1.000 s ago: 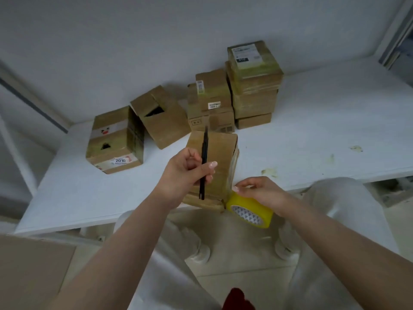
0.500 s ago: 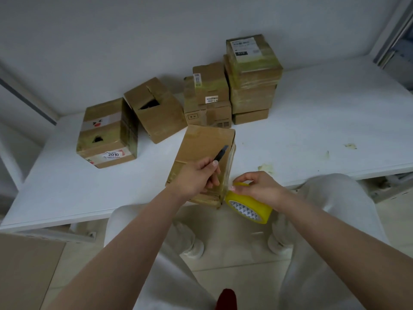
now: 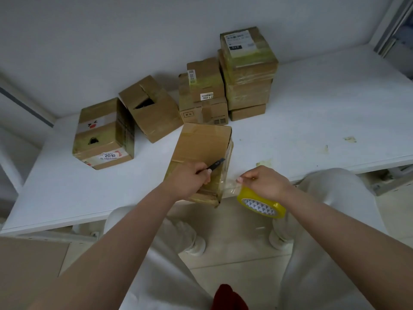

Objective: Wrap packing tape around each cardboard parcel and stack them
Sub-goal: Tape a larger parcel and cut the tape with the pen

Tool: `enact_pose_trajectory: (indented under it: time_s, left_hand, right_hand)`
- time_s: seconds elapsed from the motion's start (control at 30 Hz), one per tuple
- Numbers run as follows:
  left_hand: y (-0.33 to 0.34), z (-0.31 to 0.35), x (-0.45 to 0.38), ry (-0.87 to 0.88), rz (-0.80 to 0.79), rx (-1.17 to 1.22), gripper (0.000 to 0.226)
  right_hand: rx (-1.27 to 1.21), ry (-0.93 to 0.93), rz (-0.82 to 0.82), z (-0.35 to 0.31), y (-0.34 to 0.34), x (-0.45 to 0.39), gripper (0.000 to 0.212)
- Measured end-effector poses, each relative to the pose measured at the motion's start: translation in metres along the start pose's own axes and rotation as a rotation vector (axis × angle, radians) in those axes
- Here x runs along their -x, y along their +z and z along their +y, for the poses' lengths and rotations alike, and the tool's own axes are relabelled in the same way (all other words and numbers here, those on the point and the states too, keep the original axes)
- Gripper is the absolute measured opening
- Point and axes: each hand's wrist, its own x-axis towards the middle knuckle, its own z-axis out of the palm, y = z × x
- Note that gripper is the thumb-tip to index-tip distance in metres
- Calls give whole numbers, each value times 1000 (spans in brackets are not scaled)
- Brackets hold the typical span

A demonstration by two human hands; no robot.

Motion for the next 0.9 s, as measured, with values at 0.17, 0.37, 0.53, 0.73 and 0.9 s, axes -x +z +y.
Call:
enact_pose_trajectory:
  time_s: [0.17, 0.37, 0.53, 0.73, 0.9]
  left_hand:
    - [-7, 9, 8, 27, -68, -325, 27]
    - [10, 23, -8, 4, -157, -621, 25]
    - [22, 18, -20, -27, -176, -707, 22]
    - [19, 17, -11, 27, -144, -688, 22]
    - [12, 5, 1, 62, -108, -586, 23]
  right_hand:
    - [-36, -11, 6, -2, 1, 6, 33]
    - [66, -1, 78, -11, 2, 14, 34]
    - [69, -54, 102, -16, -2, 19, 32]
    - [-158, 42, -8, 4, -2, 14, 20]
    - [-447, 66, -33, -2, 6, 13, 19]
